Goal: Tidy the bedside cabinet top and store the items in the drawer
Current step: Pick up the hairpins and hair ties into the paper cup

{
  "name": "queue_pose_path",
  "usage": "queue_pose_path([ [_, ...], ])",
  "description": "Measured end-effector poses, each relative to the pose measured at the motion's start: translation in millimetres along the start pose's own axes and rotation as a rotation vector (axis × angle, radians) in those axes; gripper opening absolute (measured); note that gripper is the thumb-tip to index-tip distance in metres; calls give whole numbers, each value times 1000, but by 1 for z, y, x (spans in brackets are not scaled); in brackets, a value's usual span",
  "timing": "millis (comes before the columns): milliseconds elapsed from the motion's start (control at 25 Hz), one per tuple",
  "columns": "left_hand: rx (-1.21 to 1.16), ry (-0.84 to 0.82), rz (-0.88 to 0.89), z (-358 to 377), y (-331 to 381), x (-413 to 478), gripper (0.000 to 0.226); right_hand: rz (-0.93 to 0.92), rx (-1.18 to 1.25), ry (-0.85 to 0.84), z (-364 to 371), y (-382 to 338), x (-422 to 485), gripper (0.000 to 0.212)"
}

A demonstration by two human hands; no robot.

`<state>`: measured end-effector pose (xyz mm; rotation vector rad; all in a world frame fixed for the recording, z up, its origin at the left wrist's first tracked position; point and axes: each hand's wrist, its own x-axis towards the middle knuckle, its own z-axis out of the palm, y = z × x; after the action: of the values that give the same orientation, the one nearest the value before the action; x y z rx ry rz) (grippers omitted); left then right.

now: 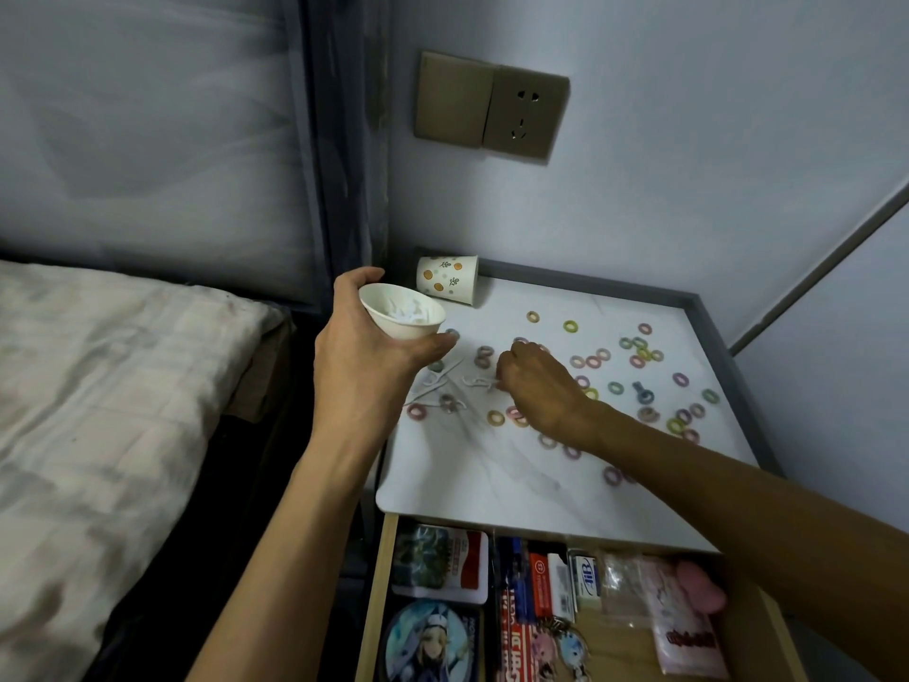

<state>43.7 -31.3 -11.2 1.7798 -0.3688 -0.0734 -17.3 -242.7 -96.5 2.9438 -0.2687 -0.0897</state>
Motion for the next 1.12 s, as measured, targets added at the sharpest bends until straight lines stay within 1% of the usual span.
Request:
queue_pose_path([
  [80,-1,-3,-3,-1,0,1,84,-8,-76,-15,1,0,-1,36],
  [160,-1,-5,-8,-1,-1,1,84,14,-13,-9,2,2,-1,32],
  [240,5,-5,-7,-1,-1,1,84,99,221,21,-6,6,-1,23],
  [320,25,-16,-5,-1,-3,2,84,187,555,49,-29,11,2,10],
  [360,44,-25,1,-1,-4,2,84,198,704,91,-46,12,4,6],
  [400,63,-35,9,-1,-5,2,84,174,786,141,-66,13,7,8],
  [480,87,-57,19,2,-5,1,84,16,782,211,-109,10,11,12],
  [520,92,-67,19,3,-5,0,84,-85,746,214,-131,6,12,12],
  [560,96,-77,17,4,-5,0,84,-189,698,185,-148,1,14,12],
  [640,92,-104,12,5,-3,-2,82,-365,555,76,-170,-16,17,11],
  [720,82,-127,14,5,-1,-4,78,-469,449,0,-179,-33,20,12],
  [800,62,-121,19,4,0,-4,73,-508,504,8,-179,-42,22,14],
  [840,52,-105,23,2,0,-4,73,-485,589,62,-178,-41,22,16],
  [880,47,-83,24,1,0,-4,74,-426,696,146,-173,-37,24,16],
  [920,49,-59,25,-2,0,-3,77,-332,797,231,-165,-33,27,14],
  [960,56,-35,25,-3,0,-2,80,-216,861,280,-153,-27,29,12],
  [1000,64,-13,26,-5,-1,-1,83,-114,868,260,-135,-23,31,11],
  [1040,71,6,30,-8,-2,0,84,-61,816,172,-114,-22,31,12],
  [1120,74,24,38,-11,-4,2,84,-54,625,-59,-66,-25,27,23],
])
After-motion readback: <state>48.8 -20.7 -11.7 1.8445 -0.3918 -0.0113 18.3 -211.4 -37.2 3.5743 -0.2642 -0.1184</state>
